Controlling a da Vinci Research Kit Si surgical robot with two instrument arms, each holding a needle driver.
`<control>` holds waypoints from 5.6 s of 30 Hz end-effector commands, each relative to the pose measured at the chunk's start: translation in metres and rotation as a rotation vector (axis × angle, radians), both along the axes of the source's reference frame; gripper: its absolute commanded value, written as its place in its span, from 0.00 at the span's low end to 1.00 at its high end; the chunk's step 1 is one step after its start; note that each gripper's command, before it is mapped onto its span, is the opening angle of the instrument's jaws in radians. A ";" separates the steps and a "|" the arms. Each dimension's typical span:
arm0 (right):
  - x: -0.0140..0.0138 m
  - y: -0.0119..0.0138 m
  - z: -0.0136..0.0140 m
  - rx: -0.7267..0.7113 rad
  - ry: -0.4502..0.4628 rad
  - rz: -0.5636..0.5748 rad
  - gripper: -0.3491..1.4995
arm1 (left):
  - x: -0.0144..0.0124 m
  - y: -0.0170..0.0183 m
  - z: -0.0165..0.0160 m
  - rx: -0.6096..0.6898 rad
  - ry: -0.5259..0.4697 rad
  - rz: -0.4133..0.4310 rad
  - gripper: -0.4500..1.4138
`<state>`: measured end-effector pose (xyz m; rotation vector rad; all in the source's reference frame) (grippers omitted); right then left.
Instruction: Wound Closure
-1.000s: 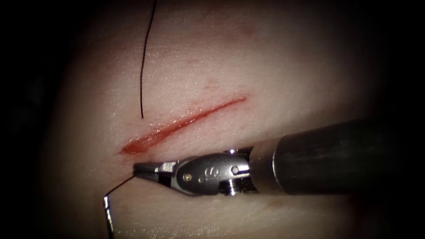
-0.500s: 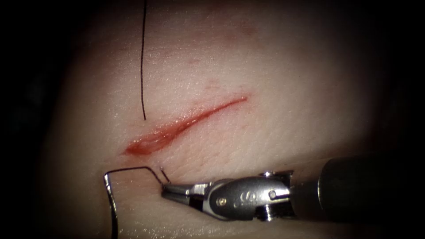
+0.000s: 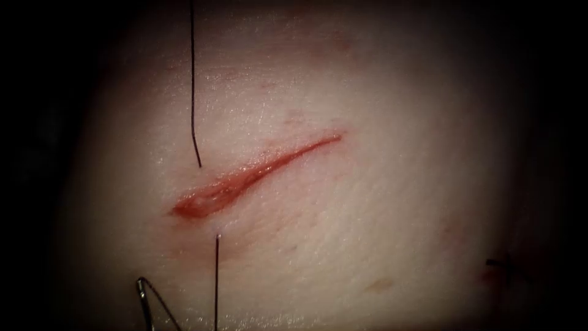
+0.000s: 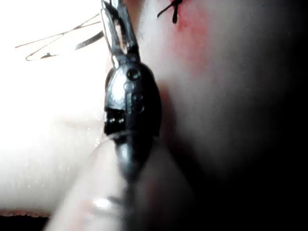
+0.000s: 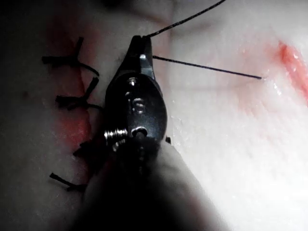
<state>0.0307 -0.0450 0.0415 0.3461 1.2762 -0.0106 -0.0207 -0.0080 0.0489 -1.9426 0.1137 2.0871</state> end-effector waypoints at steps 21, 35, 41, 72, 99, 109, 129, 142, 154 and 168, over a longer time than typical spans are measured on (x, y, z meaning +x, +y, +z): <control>-0.0003 0.0094 0.0057 -0.228 -0.066 0.146 0.82 | 0.0080 0.0023 -0.0013 -0.010 0.056 -0.228 0.00; 0.0035 0.0108 0.0101 -0.257 -0.112 0.198 0.70 | 0.0073 0.0026 -0.0012 -0.019 0.049 -0.221 0.00; 0.0033 0.0111 0.0091 -0.249 -0.103 0.207 0.71 | 0.0076 0.0029 -0.0009 -0.017 0.047 -0.219 0.00; 0.0041 0.0119 0.0103 -0.238 -0.122 0.172 0.00 | 0.0091 0.0033 -0.0015 -0.043 0.052 -0.251 0.00; -0.0032 -0.0034 0.0012 -0.249 -0.103 0.098 0.00 | 0.0044 0.0012 0.0055 -0.077 0.094 -0.313 0.00; -0.0027 -0.0070 -0.0034 -0.223 -0.074 0.053 0.00 | 0.0024 -0.0006 0.0042 -0.092 0.081 -0.306 0.00; -0.0047 0.0052 -0.0005 -0.243 0.016 0.197 0.86 | 0.0106 0.0032 0.0056 -0.069 0.153 -0.395 0.00; -0.0015 0.0104 0.0049 -0.327 -0.040 0.272 0.79 | 0.0145 0.0047 0.0054 -0.094 0.214 -0.456 0.00; 0.0030 0.0122 0.0105 -0.349 -0.062 0.271 0.69 | 0.0138 0.0047 0.0060 -0.102 0.210 -0.455 0.00; 0.0013 0.0106 0.0100 -0.354 -0.059 0.229 0.00 | 0.0134 0.0046 0.0060 -0.106 0.204 -0.451 0.00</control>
